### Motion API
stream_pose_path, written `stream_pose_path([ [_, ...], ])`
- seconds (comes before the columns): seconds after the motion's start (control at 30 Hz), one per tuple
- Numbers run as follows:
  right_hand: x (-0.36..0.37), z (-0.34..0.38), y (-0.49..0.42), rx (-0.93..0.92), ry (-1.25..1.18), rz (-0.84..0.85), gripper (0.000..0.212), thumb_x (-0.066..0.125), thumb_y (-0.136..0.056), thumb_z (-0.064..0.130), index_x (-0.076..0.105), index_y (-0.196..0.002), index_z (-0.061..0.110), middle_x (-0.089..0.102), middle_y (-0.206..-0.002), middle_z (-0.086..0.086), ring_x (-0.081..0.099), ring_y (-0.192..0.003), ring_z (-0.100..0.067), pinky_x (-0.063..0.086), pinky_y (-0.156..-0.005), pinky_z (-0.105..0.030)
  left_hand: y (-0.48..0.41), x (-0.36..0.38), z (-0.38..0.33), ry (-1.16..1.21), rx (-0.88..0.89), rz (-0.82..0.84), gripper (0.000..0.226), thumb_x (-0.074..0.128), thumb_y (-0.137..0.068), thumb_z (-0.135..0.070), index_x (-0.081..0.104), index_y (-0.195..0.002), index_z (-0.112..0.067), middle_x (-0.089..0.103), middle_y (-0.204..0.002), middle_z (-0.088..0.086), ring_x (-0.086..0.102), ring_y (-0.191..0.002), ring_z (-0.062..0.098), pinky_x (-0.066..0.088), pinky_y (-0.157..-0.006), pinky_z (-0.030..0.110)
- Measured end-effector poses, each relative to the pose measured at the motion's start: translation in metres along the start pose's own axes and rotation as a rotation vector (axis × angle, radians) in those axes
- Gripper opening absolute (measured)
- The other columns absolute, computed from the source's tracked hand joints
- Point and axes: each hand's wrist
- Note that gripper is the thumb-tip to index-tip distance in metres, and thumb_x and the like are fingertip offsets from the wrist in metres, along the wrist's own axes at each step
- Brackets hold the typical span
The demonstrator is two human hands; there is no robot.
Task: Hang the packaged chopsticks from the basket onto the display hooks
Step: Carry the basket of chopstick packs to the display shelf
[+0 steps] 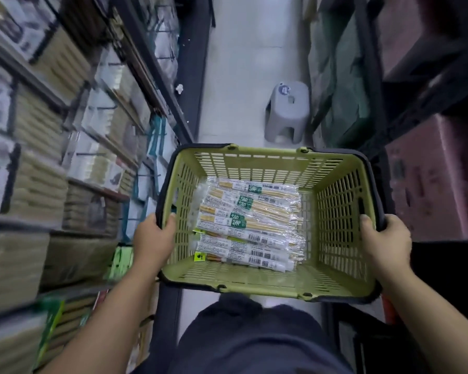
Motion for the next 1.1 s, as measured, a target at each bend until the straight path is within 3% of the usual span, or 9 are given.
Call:
stream_pose_path([
  [0.33, 0.039, 0.132, -0.151, -0.03, -0.001, 0.028, 0.026, 0.06, -0.098, 0.032, 0.058, -0.082, 0.013, 0.061, -0.073, -0.008, 0.057, -0.064, -0.027, 0.039, -0.055, -0.034, -0.154, 0.012, -0.125, 0.037, -0.026, 0.06, 0.034, 0.059, -0.099, -0.043, 0.062, -0.081, -0.014, 0.06, -0.068, 0.004, 0.058, -0.061, 0.027, 0.037, -0.053, 0.031],
  [0.57, 0.08, 0.216, -0.276, -0.053, -0.017, 0.092, 0.023, 0.061, -0.097, 0.031, 0.056, -0.08, 0.016, 0.06, -0.075, -0.001, 0.056, -0.07, -0.025, 0.04, -0.065, -0.036, -0.249, 0.036, -0.211, -0.001, -0.065, 0.011, 0.035, 0.058, -0.1, -0.039, 0.064, -0.091, -0.006, 0.066, -0.083, 0.012, 0.063, -0.076, 0.033, 0.051, -0.07, 0.044],
  [0.8, 0.113, 0.311, -0.386, -0.081, 0.046, 0.135, 0.024, 0.061, -0.096, 0.038, 0.056, -0.084, 0.017, 0.062, -0.076, -0.007, 0.06, -0.071, -0.032, 0.048, -0.066, -0.04, -0.329, 0.045, -0.279, 0.064, -0.14, -0.013, 0.028, 0.058, -0.101, -0.043, 0.066, -0.092, -0.018, 0.068, -0.076, 0.007, 0.065, -0.071, 0.03, 0.044, -0.058, 0.033],
  [0.9, 0.134, 0.354, -0.43, -0.121, 0.072, 0.161, 0.025, 0.062, -0.095, 0.039, 0.059, -0.088, 0.016, 0.064, -0.08, -0.007, 0.061, -0.073, -0.031, 0.051, -0.068, -0.042, -0.37, 0.049, -0.3, 0.075, -0.147, -0.021, 0.029, 0.058, -0.102, -0.041, 0.067, -0.094, -0.014, 0.068, -0.08, 0.01, 0.064, -0.075, 0.033, 0.047, -0.064, 0.038],
  [1.1, 0.185, 0.445, -0.512, -0.174, 0.128, 0.224, 0.03, 0.06, -0.097, 0.041, 0.062, -0.104, 0.012, 0.068, -0.096, -0.011, 0.065, -0.088, -0.035, 0.057, -0.081, -0.053, -0.46, 0.066, -0.328, 0.149, -0.225, 0.001, 0.028, 0.059, -0.102, -0.038, 0.061, -0.086, -0.014, 0.066, -0.077, 0.008, 0.066, -0.074, 0.031, 0.049, -0.062, 0.038],
])
Point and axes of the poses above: each hand's wrist, its own y-axis away from the middle knuckle, its own x-axis out of the palm, z = x × y
